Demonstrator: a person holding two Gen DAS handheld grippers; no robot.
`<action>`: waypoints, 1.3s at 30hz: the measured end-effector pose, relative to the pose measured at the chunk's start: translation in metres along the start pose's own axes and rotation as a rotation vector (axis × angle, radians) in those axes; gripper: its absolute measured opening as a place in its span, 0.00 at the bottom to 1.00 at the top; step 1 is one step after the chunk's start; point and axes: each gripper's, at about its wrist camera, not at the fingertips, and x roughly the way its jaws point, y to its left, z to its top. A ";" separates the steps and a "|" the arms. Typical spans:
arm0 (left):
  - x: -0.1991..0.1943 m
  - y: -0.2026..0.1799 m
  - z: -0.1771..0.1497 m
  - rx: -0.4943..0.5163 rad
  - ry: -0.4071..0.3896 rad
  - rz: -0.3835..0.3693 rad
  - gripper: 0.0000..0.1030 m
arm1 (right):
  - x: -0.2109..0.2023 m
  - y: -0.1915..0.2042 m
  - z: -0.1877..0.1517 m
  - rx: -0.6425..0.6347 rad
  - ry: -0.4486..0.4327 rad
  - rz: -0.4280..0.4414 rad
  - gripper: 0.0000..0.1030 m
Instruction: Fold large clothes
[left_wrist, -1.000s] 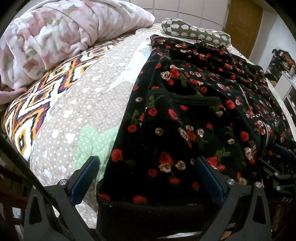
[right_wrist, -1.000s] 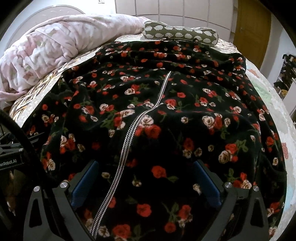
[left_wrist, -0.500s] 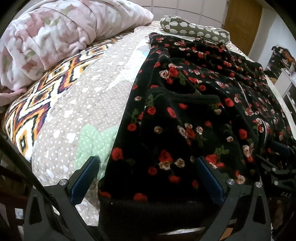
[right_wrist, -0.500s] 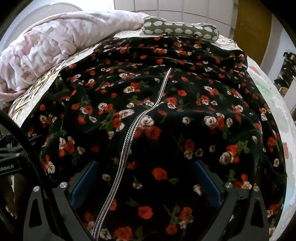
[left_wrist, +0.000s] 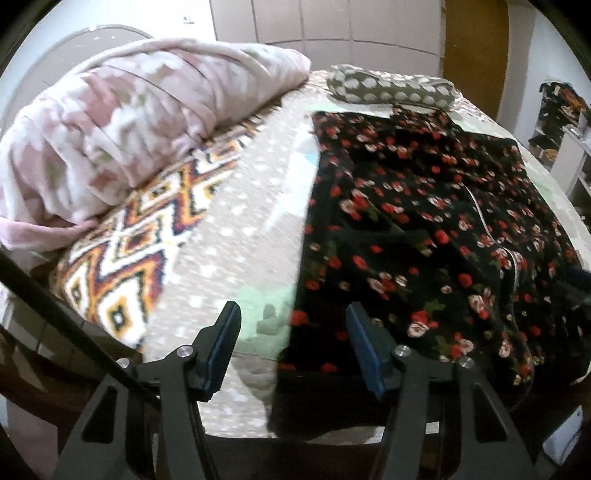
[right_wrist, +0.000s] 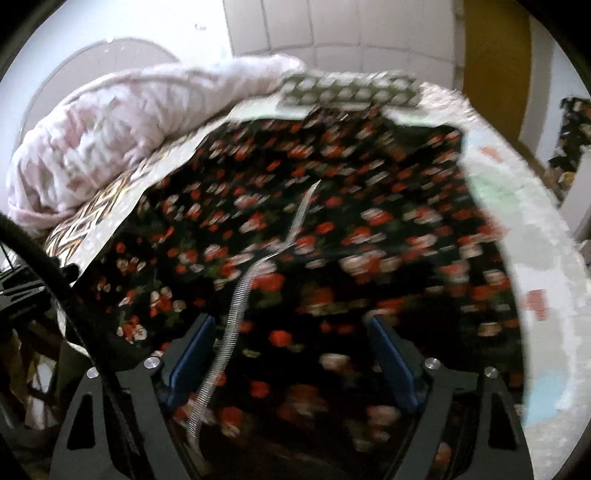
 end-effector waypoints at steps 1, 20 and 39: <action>-0.001 0.002 0.000 -0.005 -0.002 0.004 0.57 | -0.006 -0.007 0.001 0.007 -0.011 -0.018 0.85; 0.009 -0.003 -0.001 0.000 0.032 -0.007 0.58 | -0.047 -0.157 -0.045 0.365 0.017 -0.193 0.85; 0.031 0.023 -0.003 -0.094 0.073 -0.085 0.67 | -0.032 -0.165 -0.059 0.431 0.058 -0.139 0.85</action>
